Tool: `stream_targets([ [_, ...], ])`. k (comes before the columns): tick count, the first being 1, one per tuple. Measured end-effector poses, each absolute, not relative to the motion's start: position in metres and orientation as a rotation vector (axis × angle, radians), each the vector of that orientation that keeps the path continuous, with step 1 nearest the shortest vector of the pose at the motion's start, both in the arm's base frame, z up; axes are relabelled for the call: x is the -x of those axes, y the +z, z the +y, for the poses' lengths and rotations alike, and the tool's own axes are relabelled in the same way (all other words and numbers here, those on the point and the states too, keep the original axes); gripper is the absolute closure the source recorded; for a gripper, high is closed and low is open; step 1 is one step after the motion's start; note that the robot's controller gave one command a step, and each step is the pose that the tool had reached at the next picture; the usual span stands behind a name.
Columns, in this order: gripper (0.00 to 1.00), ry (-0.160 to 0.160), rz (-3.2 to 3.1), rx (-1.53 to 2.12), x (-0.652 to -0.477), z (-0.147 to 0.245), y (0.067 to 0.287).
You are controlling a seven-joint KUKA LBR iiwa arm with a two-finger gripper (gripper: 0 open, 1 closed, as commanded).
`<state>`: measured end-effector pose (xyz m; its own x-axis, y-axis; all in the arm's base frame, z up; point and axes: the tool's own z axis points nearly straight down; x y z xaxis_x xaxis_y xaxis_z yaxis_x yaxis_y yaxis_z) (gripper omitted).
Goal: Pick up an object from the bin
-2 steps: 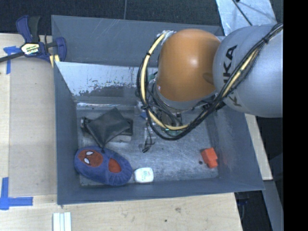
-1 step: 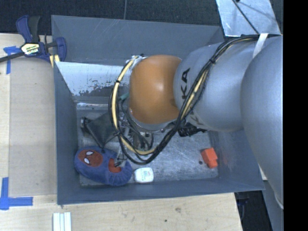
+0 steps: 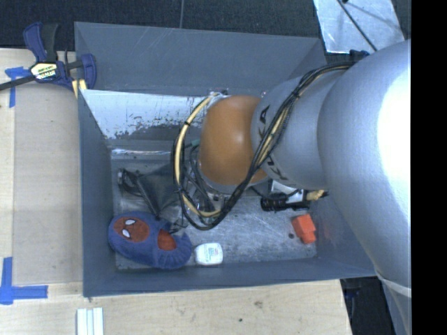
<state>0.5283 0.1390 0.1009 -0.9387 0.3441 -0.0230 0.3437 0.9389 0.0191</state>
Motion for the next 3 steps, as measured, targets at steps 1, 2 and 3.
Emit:
stream_targets([
  [1, 0.0, 0.024, 3.057, -0.588, -0.536, 0.137, 0.096],
  [2, 0.0, 0.024, 3.045, -0.629, -0.541, 0.139, 0.095],
  [3, 0.0, 0.012, 3.002, -0.815, -0.597, 0.179, 0.083],
])
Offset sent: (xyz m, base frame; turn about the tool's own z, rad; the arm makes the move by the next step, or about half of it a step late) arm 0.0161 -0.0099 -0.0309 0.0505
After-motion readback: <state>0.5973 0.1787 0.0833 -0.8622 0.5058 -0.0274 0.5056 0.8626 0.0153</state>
